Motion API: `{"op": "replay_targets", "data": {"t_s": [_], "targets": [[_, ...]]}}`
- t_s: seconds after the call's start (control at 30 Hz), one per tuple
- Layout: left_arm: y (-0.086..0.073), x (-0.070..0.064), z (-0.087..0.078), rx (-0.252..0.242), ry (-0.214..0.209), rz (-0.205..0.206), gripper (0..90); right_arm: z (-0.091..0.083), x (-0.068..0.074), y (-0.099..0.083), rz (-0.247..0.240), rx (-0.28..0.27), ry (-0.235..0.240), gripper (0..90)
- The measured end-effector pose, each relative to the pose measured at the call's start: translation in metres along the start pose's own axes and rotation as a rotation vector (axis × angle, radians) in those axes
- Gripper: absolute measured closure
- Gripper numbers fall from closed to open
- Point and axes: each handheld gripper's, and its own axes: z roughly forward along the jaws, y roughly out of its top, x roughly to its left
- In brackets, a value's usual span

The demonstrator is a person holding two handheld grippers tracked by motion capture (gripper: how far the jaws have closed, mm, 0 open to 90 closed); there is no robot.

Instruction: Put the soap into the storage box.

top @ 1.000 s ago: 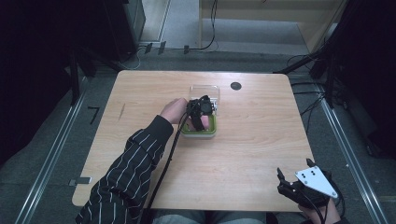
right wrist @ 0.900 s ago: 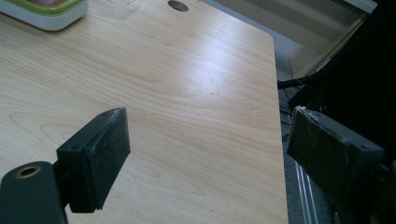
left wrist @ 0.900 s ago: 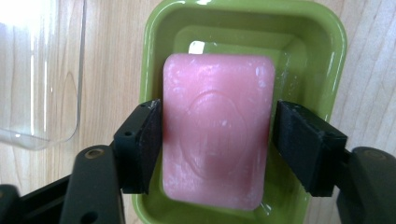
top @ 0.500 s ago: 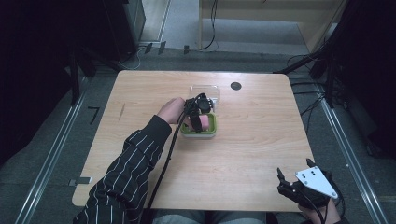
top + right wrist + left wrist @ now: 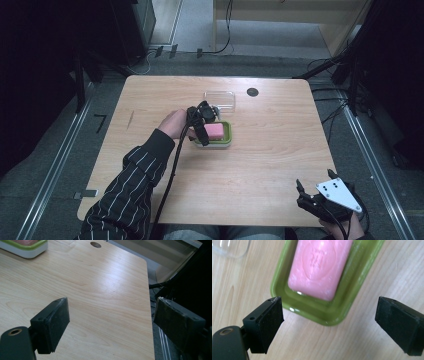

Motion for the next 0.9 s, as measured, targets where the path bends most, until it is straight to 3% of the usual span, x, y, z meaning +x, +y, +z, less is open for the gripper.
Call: {"op": "replay_targets", "data": {"t_s": [0.5, 0.9], "targets": [[-0.024, -0.015, -0.007, 0.005, 0.015, -0.061, 9.1, -0.002, -0.001, -0.002, 0.008, 0.002, -0.005, 13.9], [-0.057, -0.029, -0.010, 0.005, 0.019, -0.122, 9.1, -0.004, -0.001, -0.002, 0.008, -0.001, -0.008, 13.9]]}}
